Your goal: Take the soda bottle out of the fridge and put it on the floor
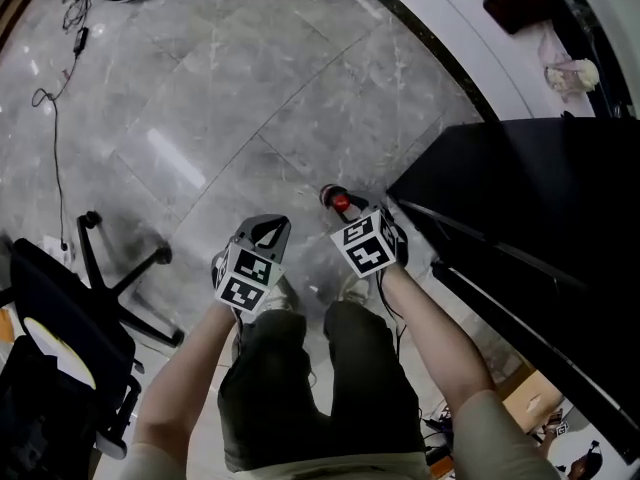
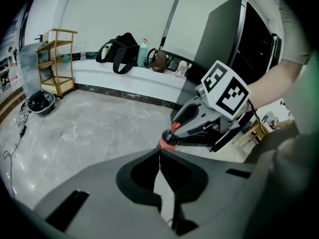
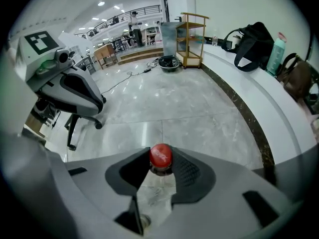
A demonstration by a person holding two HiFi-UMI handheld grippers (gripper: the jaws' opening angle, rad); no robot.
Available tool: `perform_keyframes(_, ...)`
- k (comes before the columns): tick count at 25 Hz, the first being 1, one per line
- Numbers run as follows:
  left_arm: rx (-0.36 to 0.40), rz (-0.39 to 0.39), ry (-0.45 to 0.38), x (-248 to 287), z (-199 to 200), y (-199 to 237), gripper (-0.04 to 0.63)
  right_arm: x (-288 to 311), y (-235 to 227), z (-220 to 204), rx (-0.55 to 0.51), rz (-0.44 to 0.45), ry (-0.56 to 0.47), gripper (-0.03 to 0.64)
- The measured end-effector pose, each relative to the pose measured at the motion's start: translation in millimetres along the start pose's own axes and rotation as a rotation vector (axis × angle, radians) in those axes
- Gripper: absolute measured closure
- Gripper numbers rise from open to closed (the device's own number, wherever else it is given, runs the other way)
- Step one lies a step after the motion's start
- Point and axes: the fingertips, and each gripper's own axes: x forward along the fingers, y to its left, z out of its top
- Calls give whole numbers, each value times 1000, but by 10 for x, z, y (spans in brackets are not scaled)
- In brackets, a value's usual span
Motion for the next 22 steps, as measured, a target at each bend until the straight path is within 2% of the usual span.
perform_keyframes(2, 1, 0, 0, 158, -110, 51, 588, 187, -14, -115, -18, -3, 13, 499)
perform_keyframes(7, 64, 2, 28, 544, -365, 145, 588, 637, -63, -385, -55, 3, 40, 499)
perform_keyframes(22, 32, -43, 90, 1400, -993, 239, 588, 1487, -139, -1055, -71, 22, 100, 499)
